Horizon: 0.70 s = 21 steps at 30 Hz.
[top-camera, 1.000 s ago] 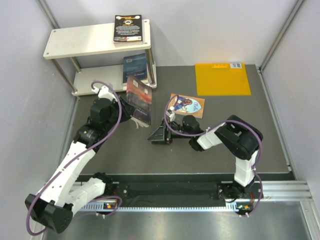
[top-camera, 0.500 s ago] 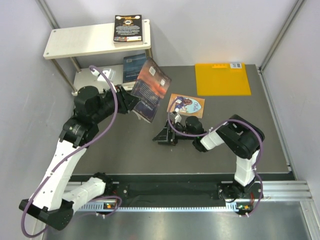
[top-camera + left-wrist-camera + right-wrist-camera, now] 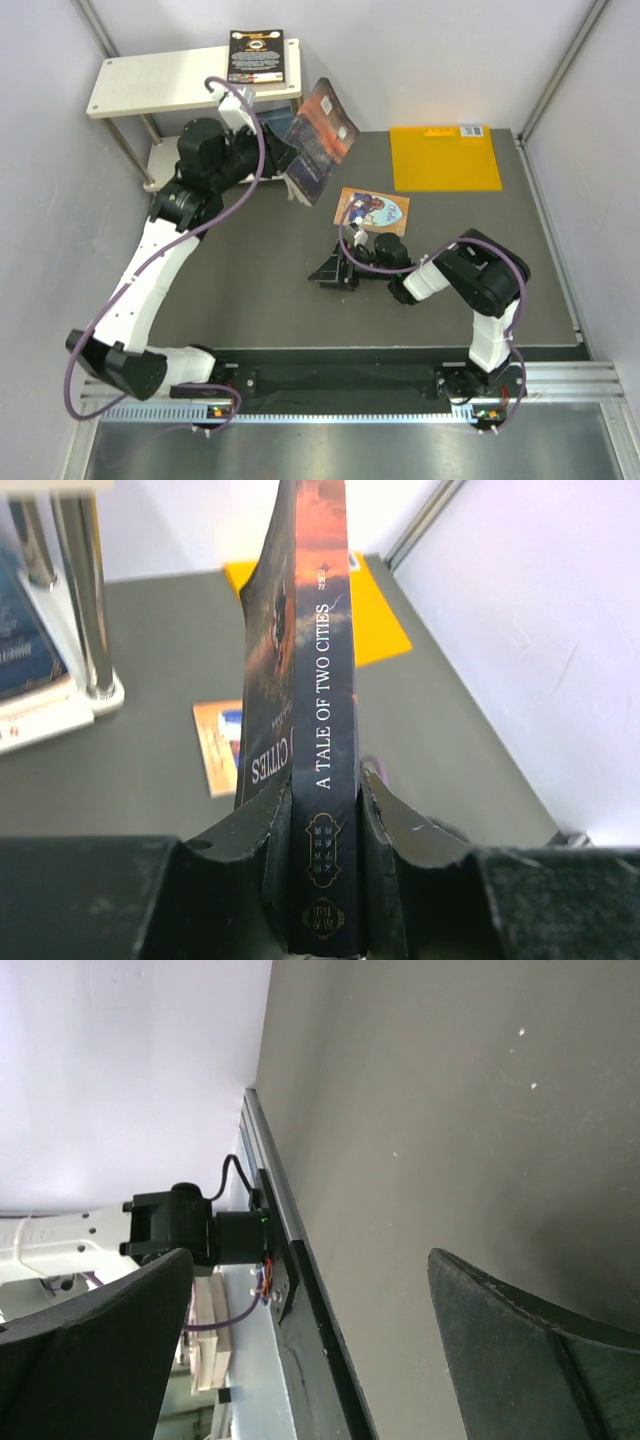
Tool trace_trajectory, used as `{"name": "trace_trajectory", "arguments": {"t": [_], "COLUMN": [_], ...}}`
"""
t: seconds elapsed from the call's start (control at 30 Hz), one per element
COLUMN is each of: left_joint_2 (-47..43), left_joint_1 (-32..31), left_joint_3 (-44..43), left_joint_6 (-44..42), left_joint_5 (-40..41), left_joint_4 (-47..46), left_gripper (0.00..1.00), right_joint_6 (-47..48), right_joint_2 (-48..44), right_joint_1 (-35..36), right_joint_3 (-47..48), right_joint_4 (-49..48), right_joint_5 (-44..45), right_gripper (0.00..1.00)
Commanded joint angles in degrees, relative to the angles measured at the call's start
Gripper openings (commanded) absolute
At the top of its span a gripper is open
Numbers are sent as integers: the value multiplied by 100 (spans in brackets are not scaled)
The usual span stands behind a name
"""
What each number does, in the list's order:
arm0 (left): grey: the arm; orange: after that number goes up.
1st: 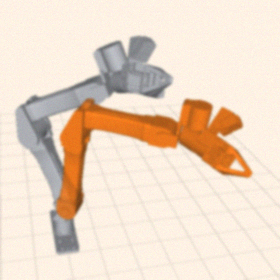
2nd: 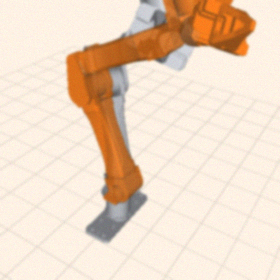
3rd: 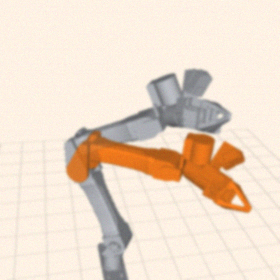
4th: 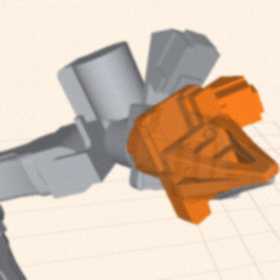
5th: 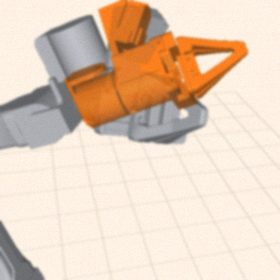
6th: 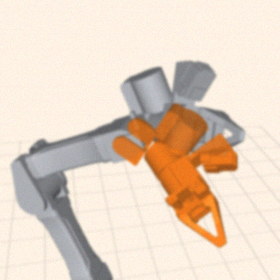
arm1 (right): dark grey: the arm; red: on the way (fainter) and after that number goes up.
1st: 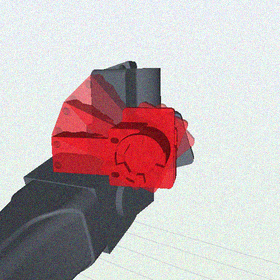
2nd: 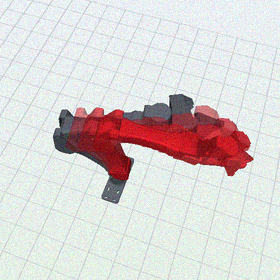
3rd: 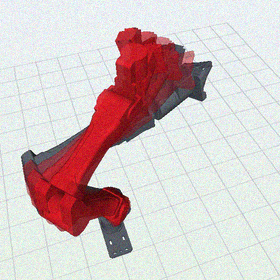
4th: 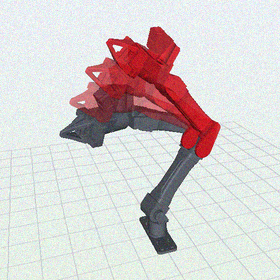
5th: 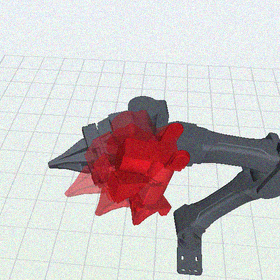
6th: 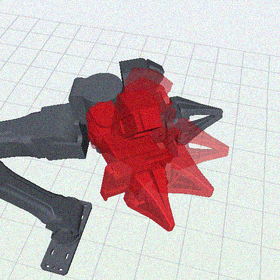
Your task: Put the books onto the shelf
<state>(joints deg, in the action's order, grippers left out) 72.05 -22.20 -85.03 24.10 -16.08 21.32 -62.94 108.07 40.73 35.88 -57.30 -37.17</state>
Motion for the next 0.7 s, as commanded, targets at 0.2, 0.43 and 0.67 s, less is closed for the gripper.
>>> {"name": "trace_trajectory", "arguments": {"t": [0.2,0.43,0.67], "left_joint_2": [582,977,1838], "left_joint_1": [198,1408,2184], "left_joint_3": [-1630,-1429,-2024], "left_joint_6": [621,2753,4146], "left_joint_5": [543,370,-246], "left_joint_4": [-1991,-2930,-3696], "left_gripper": [0,0,0], "right_joint_6": [45,36,-8], "right_joint_2": [118,153,214], "right_joint_1": [-13,-21,-4], "right_joint_3": [-116,-125,-116], "right_joint_4": [-528,-589,-660], "right_joint_5": [-1,-10,-36], "right_gripper": [100,100,100]}}
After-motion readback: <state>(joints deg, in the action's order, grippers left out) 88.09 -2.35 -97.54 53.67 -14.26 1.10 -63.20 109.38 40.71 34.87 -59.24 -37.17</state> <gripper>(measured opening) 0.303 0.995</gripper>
